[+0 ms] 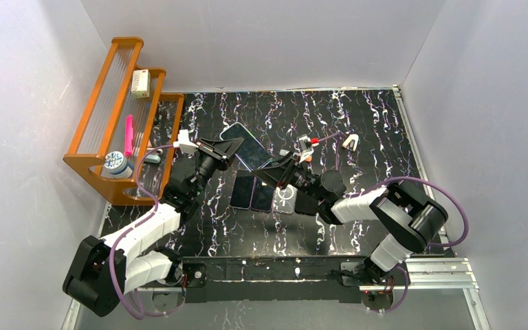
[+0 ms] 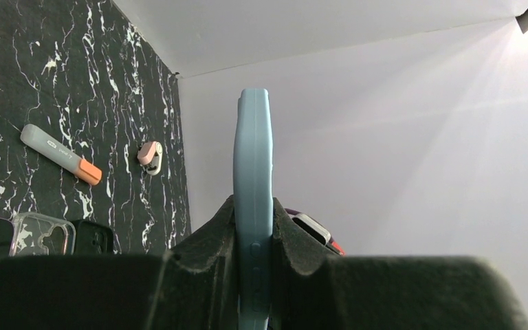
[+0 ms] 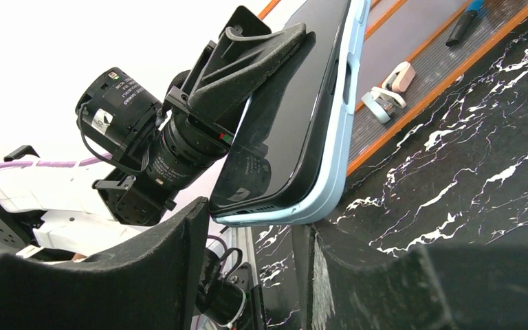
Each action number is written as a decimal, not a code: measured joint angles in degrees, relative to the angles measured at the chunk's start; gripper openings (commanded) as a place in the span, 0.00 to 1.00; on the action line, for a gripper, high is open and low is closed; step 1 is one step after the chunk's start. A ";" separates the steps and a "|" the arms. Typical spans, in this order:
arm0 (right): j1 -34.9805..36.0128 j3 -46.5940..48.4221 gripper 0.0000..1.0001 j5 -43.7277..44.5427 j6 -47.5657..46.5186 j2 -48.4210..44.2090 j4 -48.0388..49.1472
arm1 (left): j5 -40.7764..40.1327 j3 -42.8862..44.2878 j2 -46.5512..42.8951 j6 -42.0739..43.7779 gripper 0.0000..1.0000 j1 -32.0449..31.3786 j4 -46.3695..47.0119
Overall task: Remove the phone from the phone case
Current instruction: Remove the phone case from the phone.
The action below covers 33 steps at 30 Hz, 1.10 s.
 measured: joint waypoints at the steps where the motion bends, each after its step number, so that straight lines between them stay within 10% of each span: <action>1: 0.00 0.00 0.53 0.02 0.00 0.00 0.02 | 0.11 0.00 -0.07 -0.04 0.00 0.00 -0.02; 14: -0.02 0.00 0.26 -1.97 -2.73 0.68 2.64 | 1.27 -0.15 -0.26 -3.02 0.00 0.26 -0.24; 33: -4.66 0.15 0.18 -15.52 -13.40 3.08 3.30 | 4.24 -0.15 -0.22 -5.14 0.00 0.48 -2.60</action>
